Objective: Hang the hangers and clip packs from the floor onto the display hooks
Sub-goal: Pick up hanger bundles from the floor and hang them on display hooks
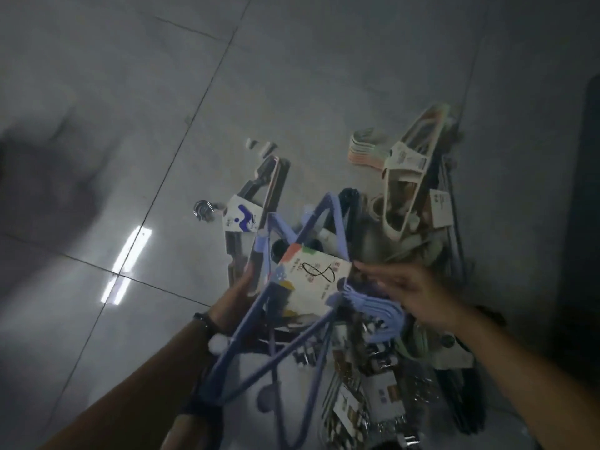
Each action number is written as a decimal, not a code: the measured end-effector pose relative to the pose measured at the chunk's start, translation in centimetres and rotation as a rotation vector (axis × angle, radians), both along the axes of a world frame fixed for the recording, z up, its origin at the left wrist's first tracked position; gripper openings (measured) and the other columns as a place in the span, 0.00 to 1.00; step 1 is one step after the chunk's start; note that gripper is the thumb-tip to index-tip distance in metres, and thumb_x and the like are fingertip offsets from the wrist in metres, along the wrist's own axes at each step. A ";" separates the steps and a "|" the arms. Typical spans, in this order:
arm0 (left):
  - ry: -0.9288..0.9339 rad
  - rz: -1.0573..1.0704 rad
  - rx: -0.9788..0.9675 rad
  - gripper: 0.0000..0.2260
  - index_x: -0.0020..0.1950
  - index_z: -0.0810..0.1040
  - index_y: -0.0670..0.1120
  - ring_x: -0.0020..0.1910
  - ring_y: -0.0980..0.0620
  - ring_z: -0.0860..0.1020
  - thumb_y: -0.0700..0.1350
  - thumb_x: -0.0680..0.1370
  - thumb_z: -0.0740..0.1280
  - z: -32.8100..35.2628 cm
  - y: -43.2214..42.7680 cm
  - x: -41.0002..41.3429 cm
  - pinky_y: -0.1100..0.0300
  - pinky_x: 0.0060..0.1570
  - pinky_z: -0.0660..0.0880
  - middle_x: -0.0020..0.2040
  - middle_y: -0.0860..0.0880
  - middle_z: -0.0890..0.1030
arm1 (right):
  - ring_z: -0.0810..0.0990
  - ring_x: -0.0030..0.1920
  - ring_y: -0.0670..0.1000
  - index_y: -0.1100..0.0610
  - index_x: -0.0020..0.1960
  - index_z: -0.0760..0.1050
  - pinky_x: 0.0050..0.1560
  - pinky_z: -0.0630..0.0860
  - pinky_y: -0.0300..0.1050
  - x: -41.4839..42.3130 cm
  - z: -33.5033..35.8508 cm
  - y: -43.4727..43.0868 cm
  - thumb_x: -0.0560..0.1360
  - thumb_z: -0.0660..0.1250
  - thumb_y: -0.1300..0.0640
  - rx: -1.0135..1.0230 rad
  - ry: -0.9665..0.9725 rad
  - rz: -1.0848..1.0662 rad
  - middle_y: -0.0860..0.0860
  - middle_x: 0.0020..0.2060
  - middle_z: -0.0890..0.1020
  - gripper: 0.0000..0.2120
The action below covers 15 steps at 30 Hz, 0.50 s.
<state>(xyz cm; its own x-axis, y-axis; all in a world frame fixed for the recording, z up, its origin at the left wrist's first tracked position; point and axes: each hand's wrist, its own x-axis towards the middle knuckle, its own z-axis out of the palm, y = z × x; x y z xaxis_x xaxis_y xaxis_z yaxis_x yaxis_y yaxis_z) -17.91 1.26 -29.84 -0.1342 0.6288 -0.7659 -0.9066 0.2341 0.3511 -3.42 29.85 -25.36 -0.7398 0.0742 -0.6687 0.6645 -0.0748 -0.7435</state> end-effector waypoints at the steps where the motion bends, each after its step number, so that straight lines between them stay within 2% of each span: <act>1: 0.061 -0.045 -0.011 0.47 0.61 0.81 0.44 0.50 0.46 0.86 0.75 0.54 0.79 -0.9 0.6 0.6 0.53 0.46 0.83 0.58 0.39 0.83 | 0.80 0.68 0.47 0.54 0.70 0.79 0.68 0.77 0.41 1.1 -1.5 0.0 0.85 0.62 0.64 0.063 -0.021 0.019 0.44 0.65 0.84 0.17; 2: 0.105 -0.074 -0.043 0.52 0.65 0.78 0.44 0.53 0.48 0.86 0.72 0.50 0.82 -1.5 1.3 1.3 0.53 0.50 0.83 0.60 0.41 0.82 | 0.79 0.70 0.47 0.52 0.68 0.80 0.68 0.75 0.37 1.2 -2.8 -0.1 0.85 0.62 0.62 0.094 -0.046 0.018 0.42 0.63 0.84 0.15; 3: 0.116 -0.092 -0.062 0.54 0.70 0.74 0.43 0.61 0.46 0.84 0.70 0.52 0.82 -2.5 1.8 2.1 0.49 0.60 0.81 0.65 0.40 0.80 | 0.79 0.69 0.48 0.50 0.64 0.81 0.66 0.75 0.36 1.5 -3.6 -0.2 0.84 0.64 0.59 0.113 -0.070 -0.010 0.42 0.61 0.84 0.12; 4: 0.092 -0.107 -0.078 0.52 0.76 0.71 0.42 0.68 0.41 0.79 0.67 0.59 0.81 -3.3 2.2 2.9 0.42 0.69 0.75 0.70 0.38 0.77 | 0.81 0.66 0.49 0.47 0.60 0.82 0.61 0.76 0.36 1.7 -4.2 0.1 0.83 0.67 0.57 0.153 -0.081 0.022 0.41 0.57 0.85 0.10; 5: 0.038 -0.112 -0.090 0.47 0.78 0.70 0.43 0.72 0.36 0.75 0.64 0.66 0.77 -4.1 2.2 3.5 0.37 0.73 0.70 0.73 0.37 0.75 | 0.83 0.62 0.47 0.45 0.58 0.83 0.57 0.78 0.36 1.5 -4.4 0.2 0.80 0.71 0.54 0.188 -0.078 0.080 0.41 0.54 0.86 0.08; 6: -0.017 -0.133 -0.113 0.40 0.77 0.73 0.46 0.71 0.35 0.76 0.63 0.69 0.76 -4.4 2.0 3.8 0.35 0.71 0.72 0.72 0.38 0.77 | 0.85 0.56 0.45 0.45 0.57 0.84 0.53 0.80 0.39 1.6 -4.4 0.4 0.77 0.76 0.52 0.254 -0.068 0.185 0.41 0.52 0.87 0.10; 7: -0.055 -0.168 -0.133 0.36 0.72 0.79 0.50 0.67 0.36 0.79 0.63 0.67 0.77 -4.9 1.7 3.9 0.38 0.65 0.78 0.69 0.40 0.81 | 0.86 0.52 0.45 0.47 0.58 0.84 0.51 0.82 0.43 1.7 -4.3 0.6 0.73 0.80 0.51 0.331 -0.081 0.288 0.43 0.51 0.87 0.14; 9: -0.057 -0.253 -0.168 0.34 0.60 0.86 0.57 0.61 0.41 0.84 0.69 0.56 0.82 -5.2 1.2 3.8 0.44 0.53 0.83 0.63 0.45 0.85 | 0.85 0.51 0.49 0.51 0.61 0.83 0.53 0.82 0.51 2.3 -4.0 0.4 0.74 0.78 0.56 0.562 -0.073 0.456 0.48 0.52 0.86 0.16; 10: -0.032 -0.287 -0.178 0.37 0.59 0.86 0.59 0.61 0.42 0.84 0.72 0.53 0.81 -5.1 1.3 3.7 0.45 0.51 0.83 0.63 0.46 0.85 | 0.84 0.51 0.52 0.54 0.60 0.83 0.52 0.81 0.53 2.3 -4.1 0.3 0.76 0.75 0.60 0.624 -0.047 0.473 0.51 0.52 0.85 0.12; 11: -0.008 -0.296 -0.178 0.41 0.63 0.83 0.59 0.63 0.42 0.82 0.75 0.54 0.79 -5.2 1.5 3.6 0.44 0.52 0.83 0.65 0.46 0.83 | 0.83 0.48 0.52 0.55 0.57 0.83 0.49 0.80 0.52 2.3 -4.2 0.3 0.78 0.71 0.64 0.658 -0.018 0.473 0.52 0.49 0.85 0.09; 13: 0.018 -0.240 -0.179 0.43 0.68 0.79 0.56 0.65 0.41 0.82 0.78 0.58 0.74 -4.9 2.3 3.5 0.42 0.58 0.81 0.68 0.45 0.81 | 0.80 0.39 0.48 0.53 0.47 0.81 0.39 0.74 0.44 1.8 -3.8 0.5 0.79 0.67 0.69 0.672 0.012 0.514 0.49 0.39 0.82 0.12; 15: 0.019 -0.197 -0.202 0.38 0.66 0.83 0.57 0.61 0.42 0.84 0.77 0.63 0.73 -4.3 3.0 3.6 0.45 0.56 0.82 0.66 0.45 0.83 | 0.80 0.37 0.47 0.58 0.46 0.83 0.36 0.73 0.36 1.4 -3.6 1.3 0.79 0.66 0.70 0.634 0.040 0.532 0.51 0.37 0.82 0.10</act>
<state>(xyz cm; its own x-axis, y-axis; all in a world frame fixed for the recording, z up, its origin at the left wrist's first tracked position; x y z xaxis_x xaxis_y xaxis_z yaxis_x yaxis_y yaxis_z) -14.35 4.29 -34.16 -0.0404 0.4793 -0.8767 -0.8306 0.4716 0.2961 -2.02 31.20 -28.92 -0.8049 0.0614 -0.5902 0.4647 0.6837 -0.5627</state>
